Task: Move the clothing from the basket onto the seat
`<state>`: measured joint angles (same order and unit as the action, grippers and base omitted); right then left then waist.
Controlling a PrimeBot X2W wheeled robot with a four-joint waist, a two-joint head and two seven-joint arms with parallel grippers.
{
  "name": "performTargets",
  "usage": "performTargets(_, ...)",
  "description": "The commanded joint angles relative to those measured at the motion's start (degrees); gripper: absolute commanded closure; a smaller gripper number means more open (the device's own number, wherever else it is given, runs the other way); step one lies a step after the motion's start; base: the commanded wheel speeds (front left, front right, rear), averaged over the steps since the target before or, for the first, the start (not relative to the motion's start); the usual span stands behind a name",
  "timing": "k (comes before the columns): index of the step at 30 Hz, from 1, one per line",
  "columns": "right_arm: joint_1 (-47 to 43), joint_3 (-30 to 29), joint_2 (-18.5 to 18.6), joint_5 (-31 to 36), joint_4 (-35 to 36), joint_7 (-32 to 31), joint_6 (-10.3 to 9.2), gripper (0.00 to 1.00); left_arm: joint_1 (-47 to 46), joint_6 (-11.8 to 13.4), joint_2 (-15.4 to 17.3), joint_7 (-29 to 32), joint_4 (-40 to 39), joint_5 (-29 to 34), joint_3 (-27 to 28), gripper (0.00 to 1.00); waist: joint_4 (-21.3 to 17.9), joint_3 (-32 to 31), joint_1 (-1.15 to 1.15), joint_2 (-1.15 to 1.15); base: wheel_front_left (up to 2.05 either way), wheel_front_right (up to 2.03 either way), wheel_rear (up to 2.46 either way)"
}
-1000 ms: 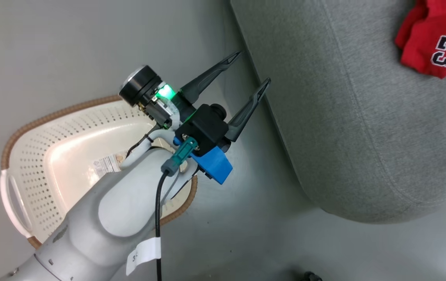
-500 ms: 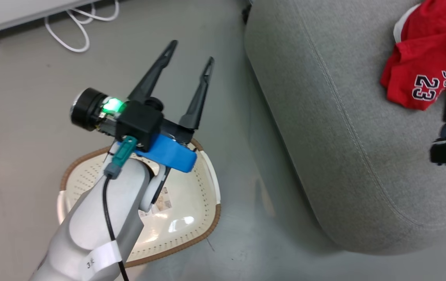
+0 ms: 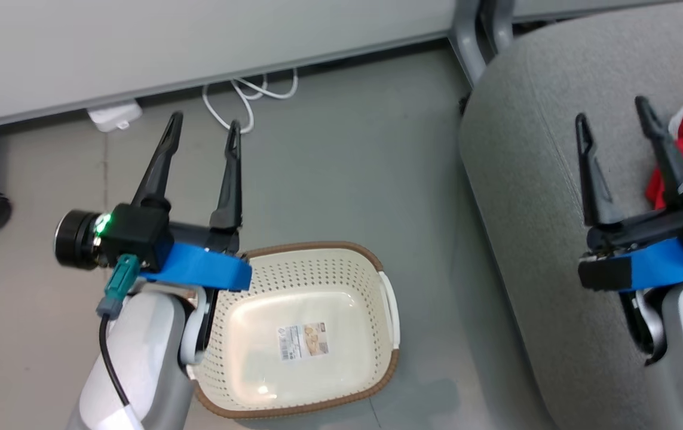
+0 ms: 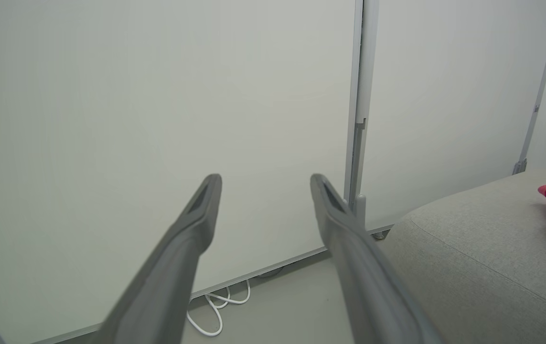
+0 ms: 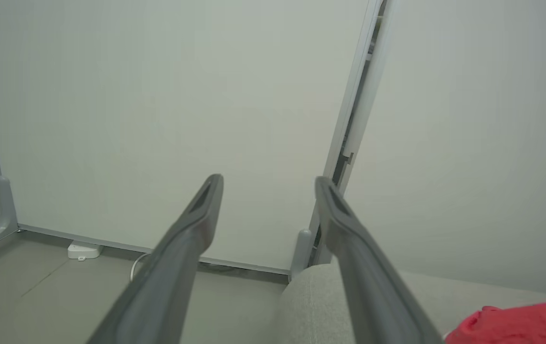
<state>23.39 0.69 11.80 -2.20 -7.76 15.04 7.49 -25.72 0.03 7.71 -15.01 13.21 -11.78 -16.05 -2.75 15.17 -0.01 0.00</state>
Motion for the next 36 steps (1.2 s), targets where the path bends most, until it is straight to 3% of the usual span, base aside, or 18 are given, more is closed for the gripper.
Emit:
performTargets(1, -1.5, 0.1, -0.2, -0.2, -0.2, 0.2, 0.01, 0.00, 1.0, -0.2, -0.2, -0.2, -0.2, 0.5, 0.6, 0.00, 2.1, -2.2, 0.01, 0.00, 0.00, 0.00, 0.00)
performTargets(17, -11.2, -0.2, -4.4, -2.2, -5.6, 0.2, 0.01, 0.00, 13.7, -3.7, -3.7, -0.2, -0.7, 3.6, 11.1, 0.00, 4.8, -10.6, 0.01, 0.00, 0.00, 0.00, 0.00)
performTargets(36, -18.3, -2.3, -7.4, -4.1, -8.2, 0.2, 0.01, 0.00, 20.4, -5.9, -4.8, -0.2, 2.0, 4.0, 13.8, 0.00, 5.3, -15.1, 0.01, 0.00, 0.00, 0.00, 0.00)
